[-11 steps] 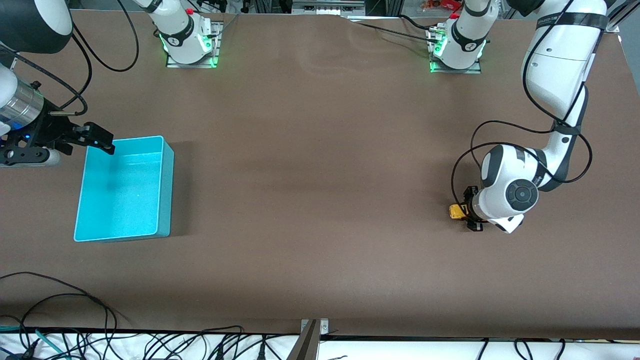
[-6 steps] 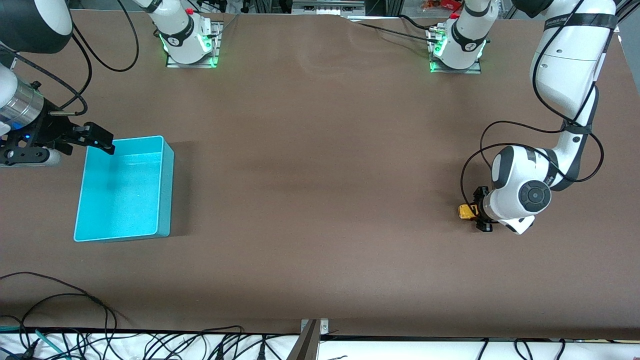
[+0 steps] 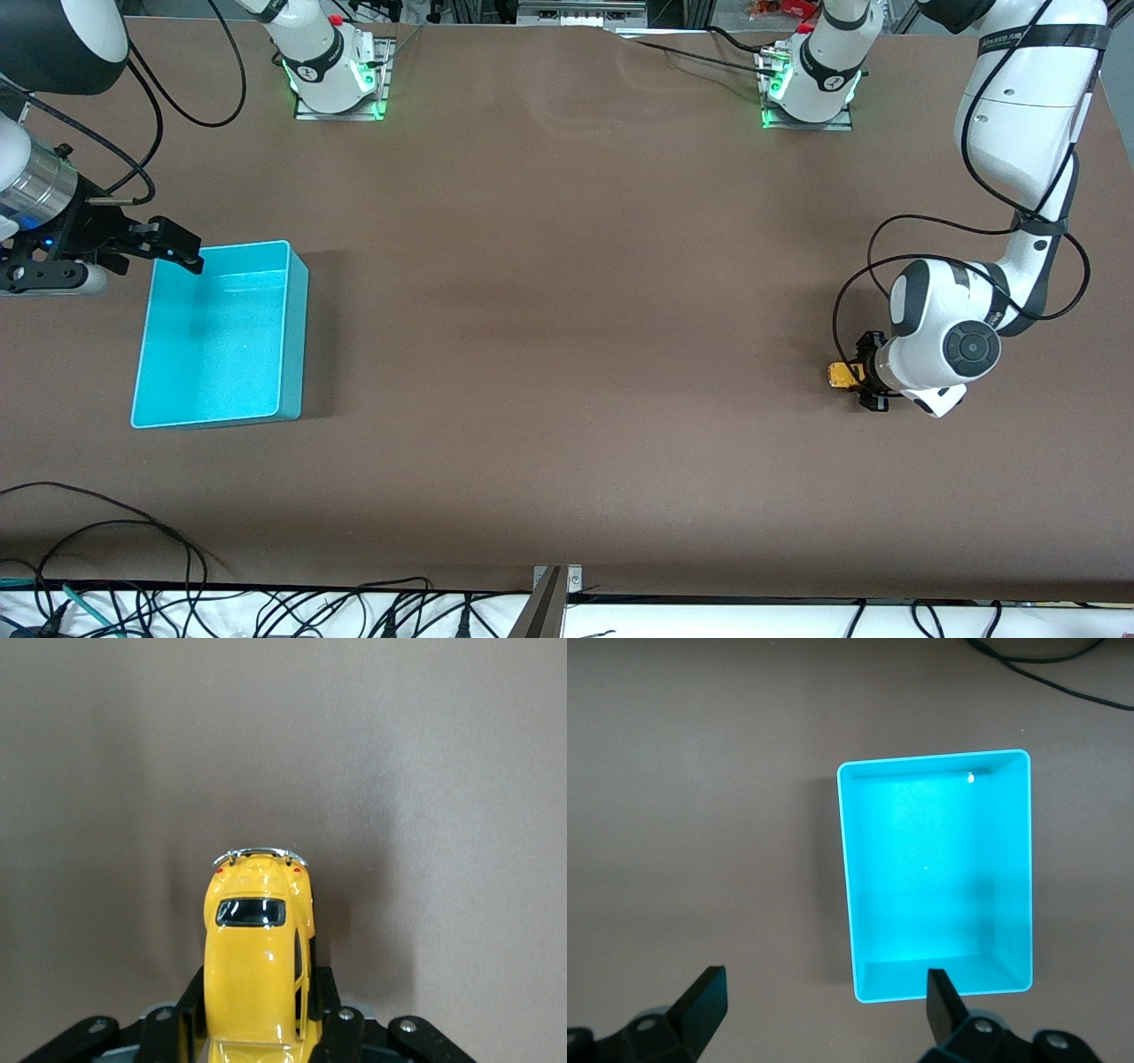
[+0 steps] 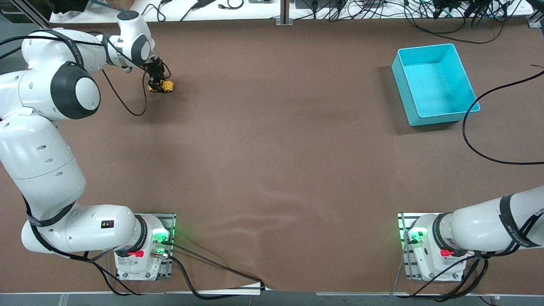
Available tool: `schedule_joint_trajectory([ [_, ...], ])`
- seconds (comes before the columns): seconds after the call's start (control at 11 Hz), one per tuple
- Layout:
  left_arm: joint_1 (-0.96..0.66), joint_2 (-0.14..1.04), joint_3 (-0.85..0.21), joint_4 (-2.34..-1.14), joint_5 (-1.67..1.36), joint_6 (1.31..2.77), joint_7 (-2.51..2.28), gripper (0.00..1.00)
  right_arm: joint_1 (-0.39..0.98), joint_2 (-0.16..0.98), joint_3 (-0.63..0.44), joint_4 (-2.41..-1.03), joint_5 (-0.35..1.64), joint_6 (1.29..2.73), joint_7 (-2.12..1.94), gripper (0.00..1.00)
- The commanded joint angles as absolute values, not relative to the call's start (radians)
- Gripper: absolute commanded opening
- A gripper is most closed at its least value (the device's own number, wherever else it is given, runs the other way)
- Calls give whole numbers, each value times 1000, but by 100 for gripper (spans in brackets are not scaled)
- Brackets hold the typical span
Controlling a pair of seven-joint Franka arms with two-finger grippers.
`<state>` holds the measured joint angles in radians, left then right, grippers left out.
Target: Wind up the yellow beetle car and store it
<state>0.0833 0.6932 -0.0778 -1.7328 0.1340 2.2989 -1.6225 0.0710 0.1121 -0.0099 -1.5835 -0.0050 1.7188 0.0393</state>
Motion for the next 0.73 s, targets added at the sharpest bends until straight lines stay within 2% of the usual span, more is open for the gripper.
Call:
schedule_joint_trajectory([
  [0.0,106,825,-71,-1710,179,2393,-1523,0,71,114,-9,-1569,-5,1704,31,100],
  [0.64,120,825,-71,-1707,164,2390,-1526,0,69,117,-11,-1569,-8,1704,34,100],
])
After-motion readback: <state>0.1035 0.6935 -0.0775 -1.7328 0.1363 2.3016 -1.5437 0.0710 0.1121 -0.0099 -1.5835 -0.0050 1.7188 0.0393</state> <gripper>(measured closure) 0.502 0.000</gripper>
